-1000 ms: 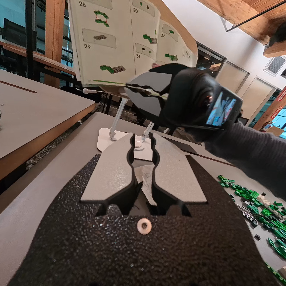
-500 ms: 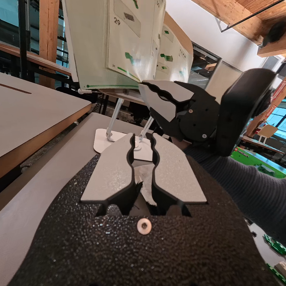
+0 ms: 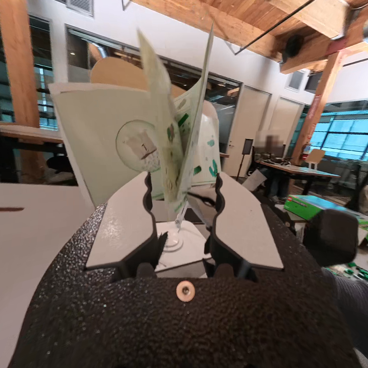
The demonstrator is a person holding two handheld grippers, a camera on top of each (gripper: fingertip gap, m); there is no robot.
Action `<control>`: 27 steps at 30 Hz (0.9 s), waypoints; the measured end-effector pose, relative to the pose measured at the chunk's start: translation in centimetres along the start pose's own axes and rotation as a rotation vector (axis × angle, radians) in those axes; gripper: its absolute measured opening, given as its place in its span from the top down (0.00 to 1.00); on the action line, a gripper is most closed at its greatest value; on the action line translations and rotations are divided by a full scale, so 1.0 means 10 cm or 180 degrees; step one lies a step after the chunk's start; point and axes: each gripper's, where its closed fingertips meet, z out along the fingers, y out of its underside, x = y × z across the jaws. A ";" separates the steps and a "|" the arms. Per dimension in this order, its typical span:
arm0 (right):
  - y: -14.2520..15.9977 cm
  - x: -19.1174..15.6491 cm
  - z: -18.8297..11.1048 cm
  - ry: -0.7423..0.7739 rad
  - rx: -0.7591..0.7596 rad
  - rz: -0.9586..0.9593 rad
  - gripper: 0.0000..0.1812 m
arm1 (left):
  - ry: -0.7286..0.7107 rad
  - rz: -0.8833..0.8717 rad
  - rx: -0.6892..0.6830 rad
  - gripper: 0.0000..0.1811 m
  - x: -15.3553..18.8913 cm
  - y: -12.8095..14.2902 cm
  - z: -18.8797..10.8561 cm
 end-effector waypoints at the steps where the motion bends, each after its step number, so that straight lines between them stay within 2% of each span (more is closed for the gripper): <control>1: 0.02 0.00 -0.02 -0.0021 0.0002 -0.0030 1.00 | 0.0108 0.0024 -0.0015 0.67 0.00 -0.05 0.07; 4: 0.06 0.02 -0.07 -0.0066 0.0031 -0.0058 1.00 | 0.0152 0.0168 -0.0326 0.66 -0.10 -0.03 0.25; 6: 0.09 0.04 -0.09 -0.0087 0.0033 -0.0038 1.00 | 0.0338 0.0197 -0.0340 0.71 -0.06 -0.05 0.30; 9: 0.13 0.06 -0.10 -0.0087 0.0035 -0.0029 1.00 | 0.0100 0.0485 0.0428 0.78 -0.08 -0.39 0.16; 11: 0.15 0.08 -0.11 -0.0085 0.0043 -0.0026 1.00 | 0.0127 0.0574 0.0605 0.81 -0.04 -0.47 0.06; 13: 0.16 0.10 -0.12 -0.0071 0.0041 -0.0022 1.00 | 0.0153 0.0485 0.0478 0.85 -0.08 -0.39 0.06; 17: 0.18 0.11 -0.12 -0.0064 0.0036 0.0012 1.00 | 0.0524 -0.0043 -0.0144 0.94 -0.14 -0.06 0.14; 21: 0.17 0.26 -0.12 0.0070 0.0006 0.0206 0.98 | 0.0338 -0.0262 -0.0266 0.93 -0.38 0.08 0.14; 24: 0.18 0.32 -0.09 0.0102 -0.0129 0.0498 0.84 | 0.0116 -0.0455 -0.0284 0.92 -0.58 0.13 0.11; 27: 0.09 0.14 0.00 -0.0089 -0.0175 0.0057 0.72 | 0.0010 -0.0656 -0.0177 0.93 -0.65 0.08 0.05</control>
